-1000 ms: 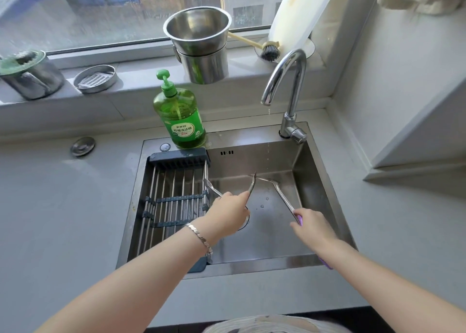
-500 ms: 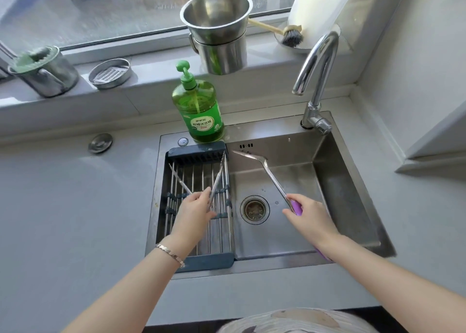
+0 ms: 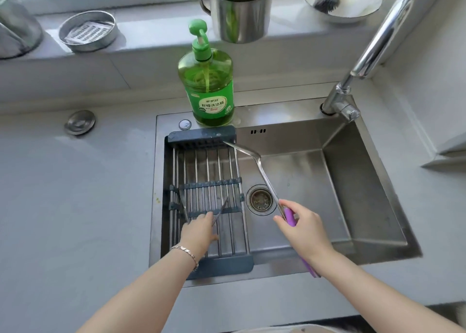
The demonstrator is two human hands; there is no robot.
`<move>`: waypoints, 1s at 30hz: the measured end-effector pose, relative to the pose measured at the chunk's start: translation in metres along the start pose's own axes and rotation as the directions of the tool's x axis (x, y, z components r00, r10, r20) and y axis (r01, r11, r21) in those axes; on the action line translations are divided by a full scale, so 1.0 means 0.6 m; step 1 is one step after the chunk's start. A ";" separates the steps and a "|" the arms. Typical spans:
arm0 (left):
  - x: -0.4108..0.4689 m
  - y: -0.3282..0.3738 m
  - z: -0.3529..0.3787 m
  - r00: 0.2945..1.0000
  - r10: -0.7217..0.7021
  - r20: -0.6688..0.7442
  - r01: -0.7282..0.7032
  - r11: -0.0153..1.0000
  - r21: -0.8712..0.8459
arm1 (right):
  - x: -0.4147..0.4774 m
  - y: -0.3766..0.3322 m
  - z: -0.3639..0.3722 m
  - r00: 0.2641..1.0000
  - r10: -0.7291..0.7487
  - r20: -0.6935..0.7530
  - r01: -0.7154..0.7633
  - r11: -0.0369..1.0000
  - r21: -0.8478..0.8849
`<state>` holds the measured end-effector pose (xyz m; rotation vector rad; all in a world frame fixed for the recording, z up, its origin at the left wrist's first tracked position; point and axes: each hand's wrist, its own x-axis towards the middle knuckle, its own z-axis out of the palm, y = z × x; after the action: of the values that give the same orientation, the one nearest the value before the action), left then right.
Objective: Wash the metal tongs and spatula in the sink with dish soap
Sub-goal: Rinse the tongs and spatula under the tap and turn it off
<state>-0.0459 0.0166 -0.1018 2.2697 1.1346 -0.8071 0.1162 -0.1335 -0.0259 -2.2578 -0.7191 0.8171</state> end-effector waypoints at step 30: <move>-0.020 -0.074 -0.085 0.999 -0.007 -0.036 0.022 0.896 0.444 | 0.071 -0.085 0.142 0.935 0.032 0.354 0.139 0.884 -0.446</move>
<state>-0.0733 0.0667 -0.0639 2.6530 1.0648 -1.1352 0.0707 -0.0409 -0.0572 -2.5169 -1.2575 1.1373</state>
